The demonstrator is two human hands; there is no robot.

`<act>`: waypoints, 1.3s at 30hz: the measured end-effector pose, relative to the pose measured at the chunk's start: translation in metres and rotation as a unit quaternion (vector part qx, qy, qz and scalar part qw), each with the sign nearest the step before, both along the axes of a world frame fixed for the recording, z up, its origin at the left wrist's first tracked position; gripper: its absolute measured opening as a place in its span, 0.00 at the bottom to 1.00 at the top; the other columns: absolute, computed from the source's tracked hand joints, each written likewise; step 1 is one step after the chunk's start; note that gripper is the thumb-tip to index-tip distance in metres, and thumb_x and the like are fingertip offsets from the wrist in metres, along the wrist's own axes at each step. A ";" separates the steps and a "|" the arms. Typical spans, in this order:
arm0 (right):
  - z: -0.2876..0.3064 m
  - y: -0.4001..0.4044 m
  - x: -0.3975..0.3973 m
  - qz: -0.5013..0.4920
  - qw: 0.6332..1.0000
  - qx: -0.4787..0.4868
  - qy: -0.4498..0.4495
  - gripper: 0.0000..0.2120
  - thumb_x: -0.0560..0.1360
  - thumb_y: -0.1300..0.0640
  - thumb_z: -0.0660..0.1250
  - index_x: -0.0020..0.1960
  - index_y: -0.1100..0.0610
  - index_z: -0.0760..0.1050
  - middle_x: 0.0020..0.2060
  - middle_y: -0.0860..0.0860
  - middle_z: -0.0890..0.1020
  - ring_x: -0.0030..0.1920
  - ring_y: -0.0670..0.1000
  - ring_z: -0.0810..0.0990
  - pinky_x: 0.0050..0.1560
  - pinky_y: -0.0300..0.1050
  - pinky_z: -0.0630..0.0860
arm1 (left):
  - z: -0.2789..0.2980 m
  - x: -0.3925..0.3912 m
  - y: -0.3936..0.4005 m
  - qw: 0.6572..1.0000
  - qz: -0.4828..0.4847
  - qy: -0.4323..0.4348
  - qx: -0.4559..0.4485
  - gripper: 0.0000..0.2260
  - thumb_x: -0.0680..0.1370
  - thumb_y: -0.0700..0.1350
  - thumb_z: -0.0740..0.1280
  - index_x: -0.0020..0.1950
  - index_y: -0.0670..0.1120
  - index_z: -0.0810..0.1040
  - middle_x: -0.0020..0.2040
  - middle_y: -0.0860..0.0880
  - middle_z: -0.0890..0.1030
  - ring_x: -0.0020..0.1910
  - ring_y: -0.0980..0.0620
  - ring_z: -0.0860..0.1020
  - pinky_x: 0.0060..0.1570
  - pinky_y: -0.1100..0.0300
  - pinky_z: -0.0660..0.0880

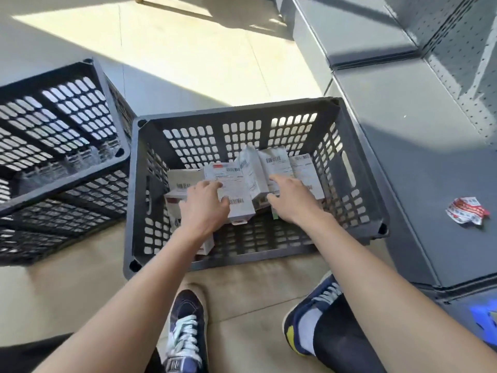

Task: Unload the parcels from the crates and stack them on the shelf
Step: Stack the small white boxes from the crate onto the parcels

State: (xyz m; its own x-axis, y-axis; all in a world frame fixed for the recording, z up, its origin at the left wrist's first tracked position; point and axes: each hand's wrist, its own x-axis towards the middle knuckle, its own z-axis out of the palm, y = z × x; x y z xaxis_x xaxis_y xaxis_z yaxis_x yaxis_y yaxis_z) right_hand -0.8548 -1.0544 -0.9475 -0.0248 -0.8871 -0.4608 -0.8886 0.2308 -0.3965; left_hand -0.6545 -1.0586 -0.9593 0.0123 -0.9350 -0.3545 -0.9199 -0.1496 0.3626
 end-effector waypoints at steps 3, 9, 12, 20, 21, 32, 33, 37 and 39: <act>-0.021 -0.010 0.011 0.012 1.000 0.024 -0.002 0.23 0.81 0.52 0.61 0.76 0.50 0.65 0.69 0.54 0.75 0.68 0.58 0.71 0.61 0.53 0.73 | -0.019 0.020 -0.002 0.999 0.028 -0.020 0.019 0.25 0.80 0.53 0.62 0.77 0.51 0.68 0.77 0.45 0.65 0.77 0.42 0.59 0.71 0.36 0.63; -0.047 -0.017 0.034 0.055 0.997 0.060 -0.013 0.24 0.80 0.56 0.61 0.76 0.50 0.66 0.69 0.54 0.75 0.67 0.58 0.72 0.61 0.54 0.75 | -0.036 0.043 0.001 0.996 0.077 -0.020 0.047 0.28 0.79 0.49 0.64 0.79 0.49 0.62 0.81 0.43 0.57 0.78 0.40 0.54 0.70 0.34 0.62; -0.051 -0.017 0.047 0.079 0.993 0.076 -0.032 0.27 0.80 0.58 0.61 0.78 0.52 0.64 0.73 0.53 0.71 0.71 0.57 0.70 0.68 0.52 0.70 | -0.042 0.051 0.004 0.994 0.089 -0.005 0.056 0.30 0.78 0.48 0.65 0.78 0.47 0.60 0.80 0.44 0.57 0.77 0.38 0.58 0.68 0.36 0.67; -0.069 -0.011 0.061 0.125 0.988 0.088 -0.034 0.29 0.80 0.55 0.63 0.79 0.52 0.61 0.75 0.55 0.66 0.74 0.60 0.65 0.74 0.57 0.65 | -0.057 0.057 0.001 0.995 0.058 0.027 0.076 0.32 0.76 0.41 0.63 0.80 0.45 0.57 0.83 0.45 0.54 0.78 0.36 0.61 0.71 0.36 0.66; -0.071 -0.011 0.061 0.126 0.987 0.090 -0.030 0.29 0.80 0.54 0.63 0.79 0.52 0.61 0.75 0.56 0.66 0.74 0.60 0.65 0.74 0.57 0.64 | -0.057 0.057 0.002 0.995 0.059 0.029 0.074 0.33 0.76 0.39 0.63 0.80 0.45 0.57 0.83 0.45 0.53 0.78 0.36 0.61 0.72 0.37 0.66; -0.084 -0.030 0.082 0.136 0.985 0.102 -0.016 0.37 0.79 0.49 0.66 0.81 0.51 0.50 0.80 0.56 0.51 0.77 0.62 0.55 0.74 0.61 0.62 | -0.067 0.063 -0.004 0.983 0.150 0.035 0.097 0.39 0.77 0.44 0.66 0.82 0.39 0.48 0.83 0.46 0.42 0.78 0.39 0.53 0.75 0.39 0.59; -0.086 -0.031 0.084 0.132 0.986 0.105 -0.016 0.38 0.79 0.47 0.67 0.81 0.51 0.49 0.80 0.56 0.50 0.77 0.62 0.55 0.74 0.62 0.62 | -0.068 0.064 -0.004 0.983 0.148 0.044 0.097 0.39 0.78 0.45 0.66 0.82 0.41 0.47 0.83 0.46 0.41 0.79 0.39 0.51 0.76 0.39 0.58; -0.093 -0.032 0.088 0.115 0.987 0.109 -0.020 0.40 0.79 0.43 0.67 0.81 0.50 0.47 0.81 0.54 0.45 0.79 0.61 0.50 0.75 0.62 0.59 | -0.068 0.060 -0.003 0.982 0.131 0.077 0.112 0.38 0.80 0.49 0.66 0.83 0.55 0.46 0.82 0.45 0.35 0.81 0.41 0.41 0.78 0.36 0.51; -0.099 -0.030 0.088 0.112 0.987 0.114 -0.020 0.42 0.78 0.41 0.67 0.82 0.48 0.46 0.81 0.54 0.43 0.79 0.60 0.46 0.76 0.63 0.57 | -0.069 0.056 -0.004 0.983 0.114 0.077 0.118 0.39 0.80 0.50 0.66 0.83 0.58 0.43 0.82 0.45 0.33 0.81 0.42 0.40 0.77 0.34 0.50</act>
